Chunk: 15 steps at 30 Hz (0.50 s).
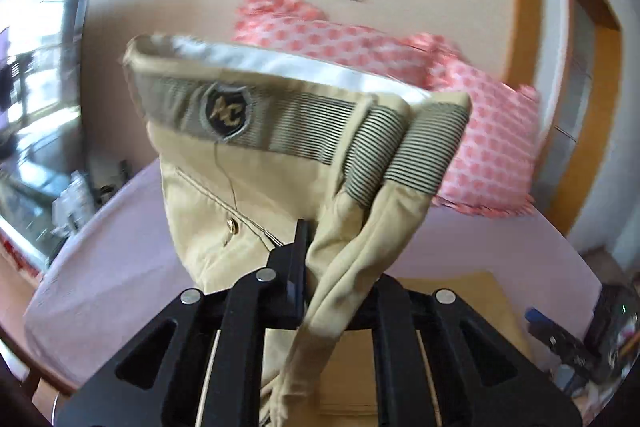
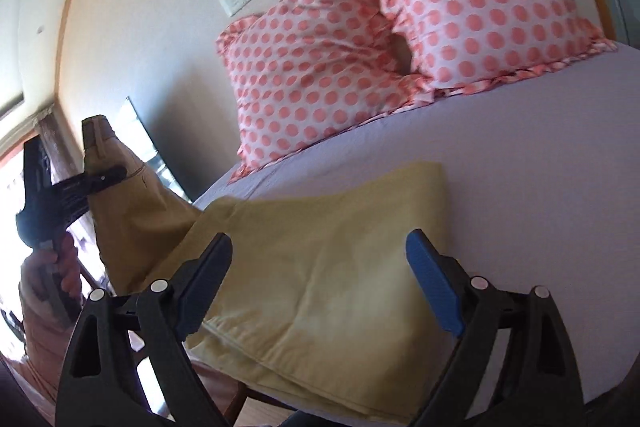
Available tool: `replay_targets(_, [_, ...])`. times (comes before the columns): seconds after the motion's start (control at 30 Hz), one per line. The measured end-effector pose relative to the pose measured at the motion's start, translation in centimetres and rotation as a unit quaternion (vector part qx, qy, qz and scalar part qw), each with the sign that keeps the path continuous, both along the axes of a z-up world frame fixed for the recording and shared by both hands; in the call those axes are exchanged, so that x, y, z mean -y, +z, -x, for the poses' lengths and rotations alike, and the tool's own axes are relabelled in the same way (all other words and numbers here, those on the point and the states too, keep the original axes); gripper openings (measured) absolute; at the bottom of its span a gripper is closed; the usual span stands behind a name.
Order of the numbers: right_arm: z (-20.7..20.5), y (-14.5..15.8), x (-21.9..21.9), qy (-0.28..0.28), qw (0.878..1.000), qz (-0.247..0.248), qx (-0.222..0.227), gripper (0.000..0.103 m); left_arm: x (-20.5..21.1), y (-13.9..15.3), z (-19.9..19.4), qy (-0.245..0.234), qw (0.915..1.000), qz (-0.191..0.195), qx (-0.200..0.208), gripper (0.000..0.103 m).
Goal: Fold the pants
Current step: 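Lift the waistband with the left tool and fold it toward the hem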
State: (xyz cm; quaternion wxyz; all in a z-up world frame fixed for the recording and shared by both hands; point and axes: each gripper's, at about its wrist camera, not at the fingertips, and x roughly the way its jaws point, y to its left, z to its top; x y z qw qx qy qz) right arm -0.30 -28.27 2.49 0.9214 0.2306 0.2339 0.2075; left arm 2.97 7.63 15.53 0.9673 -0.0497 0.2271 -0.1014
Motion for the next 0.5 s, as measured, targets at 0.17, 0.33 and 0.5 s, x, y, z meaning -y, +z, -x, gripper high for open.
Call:
replay_targets(0.17, [0.5, -1.0, 6.1, -0.061, 0.995, -0.078, -0.032, 0.091, 13.9, -6.8, -0.3, -0.182, 0.9788, -0.076, -0.054, 0.010])
replay_targets(0.33, [-0.4, -1.7, 8.0, -0.054, 0.990, -0.116, -0.059, 0.092, 18.3, -11.7, 1.8, -0.209, 0.9672, -0.141, -0.034, 0.010])
replay_targets(0.5, [-3.2, -2.3, 6.6, -0.002, 0.986, -0.139, -0.096, 0.092, 19.7, -13.3, 2.1, -0.221, 0.9563, -0.188, -0.036, 0.014])
